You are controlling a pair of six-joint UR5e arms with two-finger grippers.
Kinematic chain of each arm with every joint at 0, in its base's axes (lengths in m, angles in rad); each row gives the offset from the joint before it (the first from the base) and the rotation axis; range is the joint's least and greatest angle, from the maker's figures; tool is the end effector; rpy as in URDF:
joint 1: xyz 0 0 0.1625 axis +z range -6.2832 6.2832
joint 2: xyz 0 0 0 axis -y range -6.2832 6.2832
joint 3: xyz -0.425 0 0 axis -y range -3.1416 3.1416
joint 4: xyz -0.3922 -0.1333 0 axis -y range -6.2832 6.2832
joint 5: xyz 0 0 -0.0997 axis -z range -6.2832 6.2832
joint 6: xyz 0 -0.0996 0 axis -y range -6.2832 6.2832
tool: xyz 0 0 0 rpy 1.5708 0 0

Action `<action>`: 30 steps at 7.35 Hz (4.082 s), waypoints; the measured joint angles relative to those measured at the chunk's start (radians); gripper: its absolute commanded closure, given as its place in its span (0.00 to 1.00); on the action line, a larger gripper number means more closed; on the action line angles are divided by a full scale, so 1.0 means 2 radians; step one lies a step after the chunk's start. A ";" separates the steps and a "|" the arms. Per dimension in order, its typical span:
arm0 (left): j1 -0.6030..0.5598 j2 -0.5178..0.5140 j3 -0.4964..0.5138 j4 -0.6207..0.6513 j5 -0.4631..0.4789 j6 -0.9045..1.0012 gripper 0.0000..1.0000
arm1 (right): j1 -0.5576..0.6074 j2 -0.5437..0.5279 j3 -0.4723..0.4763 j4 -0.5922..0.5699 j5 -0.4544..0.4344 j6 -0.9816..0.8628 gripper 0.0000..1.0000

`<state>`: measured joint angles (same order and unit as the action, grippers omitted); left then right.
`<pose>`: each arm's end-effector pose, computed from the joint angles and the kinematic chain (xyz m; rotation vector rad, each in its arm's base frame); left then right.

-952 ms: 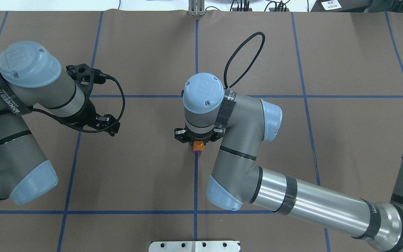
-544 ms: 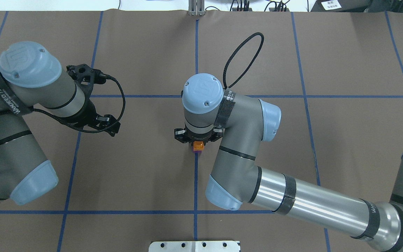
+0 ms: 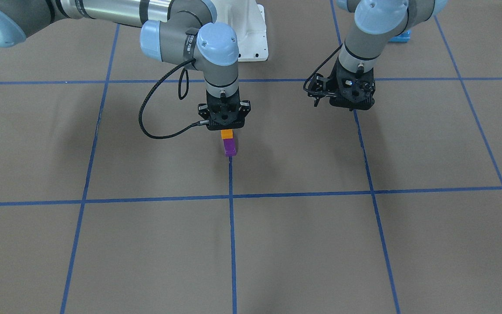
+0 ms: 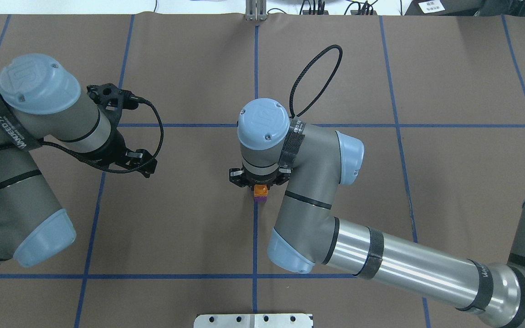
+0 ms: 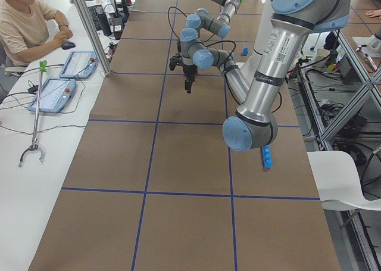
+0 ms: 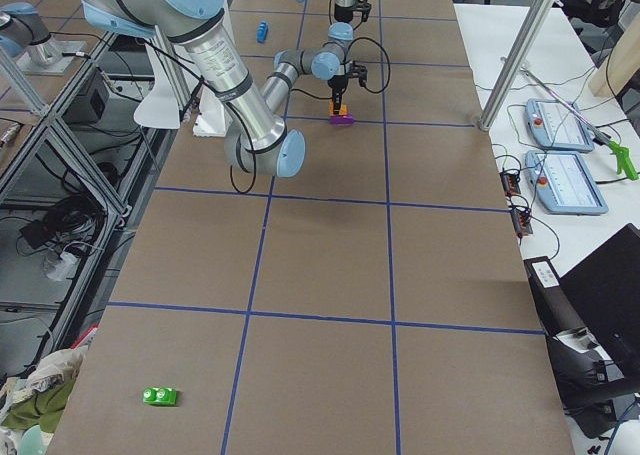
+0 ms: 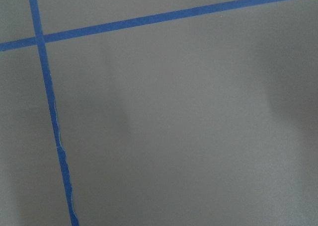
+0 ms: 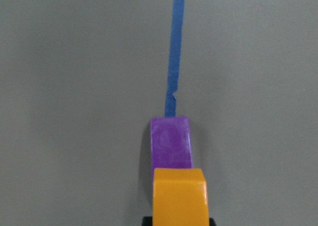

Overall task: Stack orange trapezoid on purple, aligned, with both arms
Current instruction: 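Align and lower the orange block onto the purple block with the right gripper, then open the right gripper and lift it away from the stack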

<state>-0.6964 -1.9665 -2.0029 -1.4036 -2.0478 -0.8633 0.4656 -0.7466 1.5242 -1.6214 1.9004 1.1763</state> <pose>0.3751 -0.4278 0.2745 0.0675 0.7915 0.1680 -0.6056 -0.4174 0.1801 0.0141 -0.7856 -0.0524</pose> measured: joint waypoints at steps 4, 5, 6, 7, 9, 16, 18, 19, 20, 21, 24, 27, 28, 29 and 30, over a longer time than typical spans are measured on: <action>0.000 -0.001 0.000 0.000 0.000 0.000 0.00 | -0.006 -0.001 -0.001 0.000 -0.007 -0.002 1.00; 0.000 -0.001 0.000 0.000 0.000 0.000 0.00 | -0.008 -0.001 -0.001 0.000 -0.010 -0.005 1.00; 0.001 -0.002 0.000 0.000 0.000 -0.002 0.00 | -0.008 -0.002 -0.001 0.000 -0.012 -0.009 1.00; 0.001 -0.003 0.000 0.001 0.001 -0.003 0.00 | -0.009 -0.002 -0.001 0.000 -0.012 -0.012 1.00; 0.001 -0.004 0.000 0.001 0.001 -0.005 0.00 | -0.008 -0.002 -0.003 0.006 -0.012 -0.013 1.00; 0.001 -0.006 -0.001 0.003 0.001 -0.006 0.00 | -0.003 0.000 0.003 0.011 -0.012 -0.022 0.00; -0.007 0.000 -0.010 0.005 0.000 0.000 0.00 | 0.014 -0.011 0.046 -0.006 0.001 -0.022 0.00; -0.018 0.013 -0.018 0.005 0.000 0.015 0.00 | 0.030 -0.039 0.091 -0.023 0.015 -0.023 0.00; -0.033 0.034 -0.028 0.006 -0.001 0.047 0.00 | 0.048 -0.085 0.144 -0.031 0.028 -0.033 0.00; -0.056 0.065 -0.039 0.006 -0.001 0.095 0.00 | 0.070 -0.143 0.195 -0.033 0.042 -0.060 0.00; -0.193 0.153 -0.032 0.005 -0.063 0.290 0.00 | 0.201 -0.298 0.264 -0.033 0.123 -0.219 0.00; -0.349 0.192 0.061 -0.002 -0.140 0.423 0.00 | 0.391 -0.425 0.234 -0.034 0.170 -0.472 0.00; -0.387 0.196 0.101 -0.008 -0.146 0.475 0.00 | 0.445 -0.445 0.200 -0.034 0.179 -0.549 0.00; -0.416 0.194 0.131 -0.013 -0.148 0.530 0.00 | 0.496 -0.453 0.153 -0.034 0.191 -0.612 0.00; -0.431 0.192 0.140 -0.014 -0.147 0.562 0.00 | 0.542 -0.457 0.111 -0.034 0.201 -0.663 0.00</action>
<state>-1.5580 -1.5824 -1.7237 -1.4317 -2.3419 0.2612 1.5493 -1.6604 1.7462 -1.6897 2.3019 -0.1498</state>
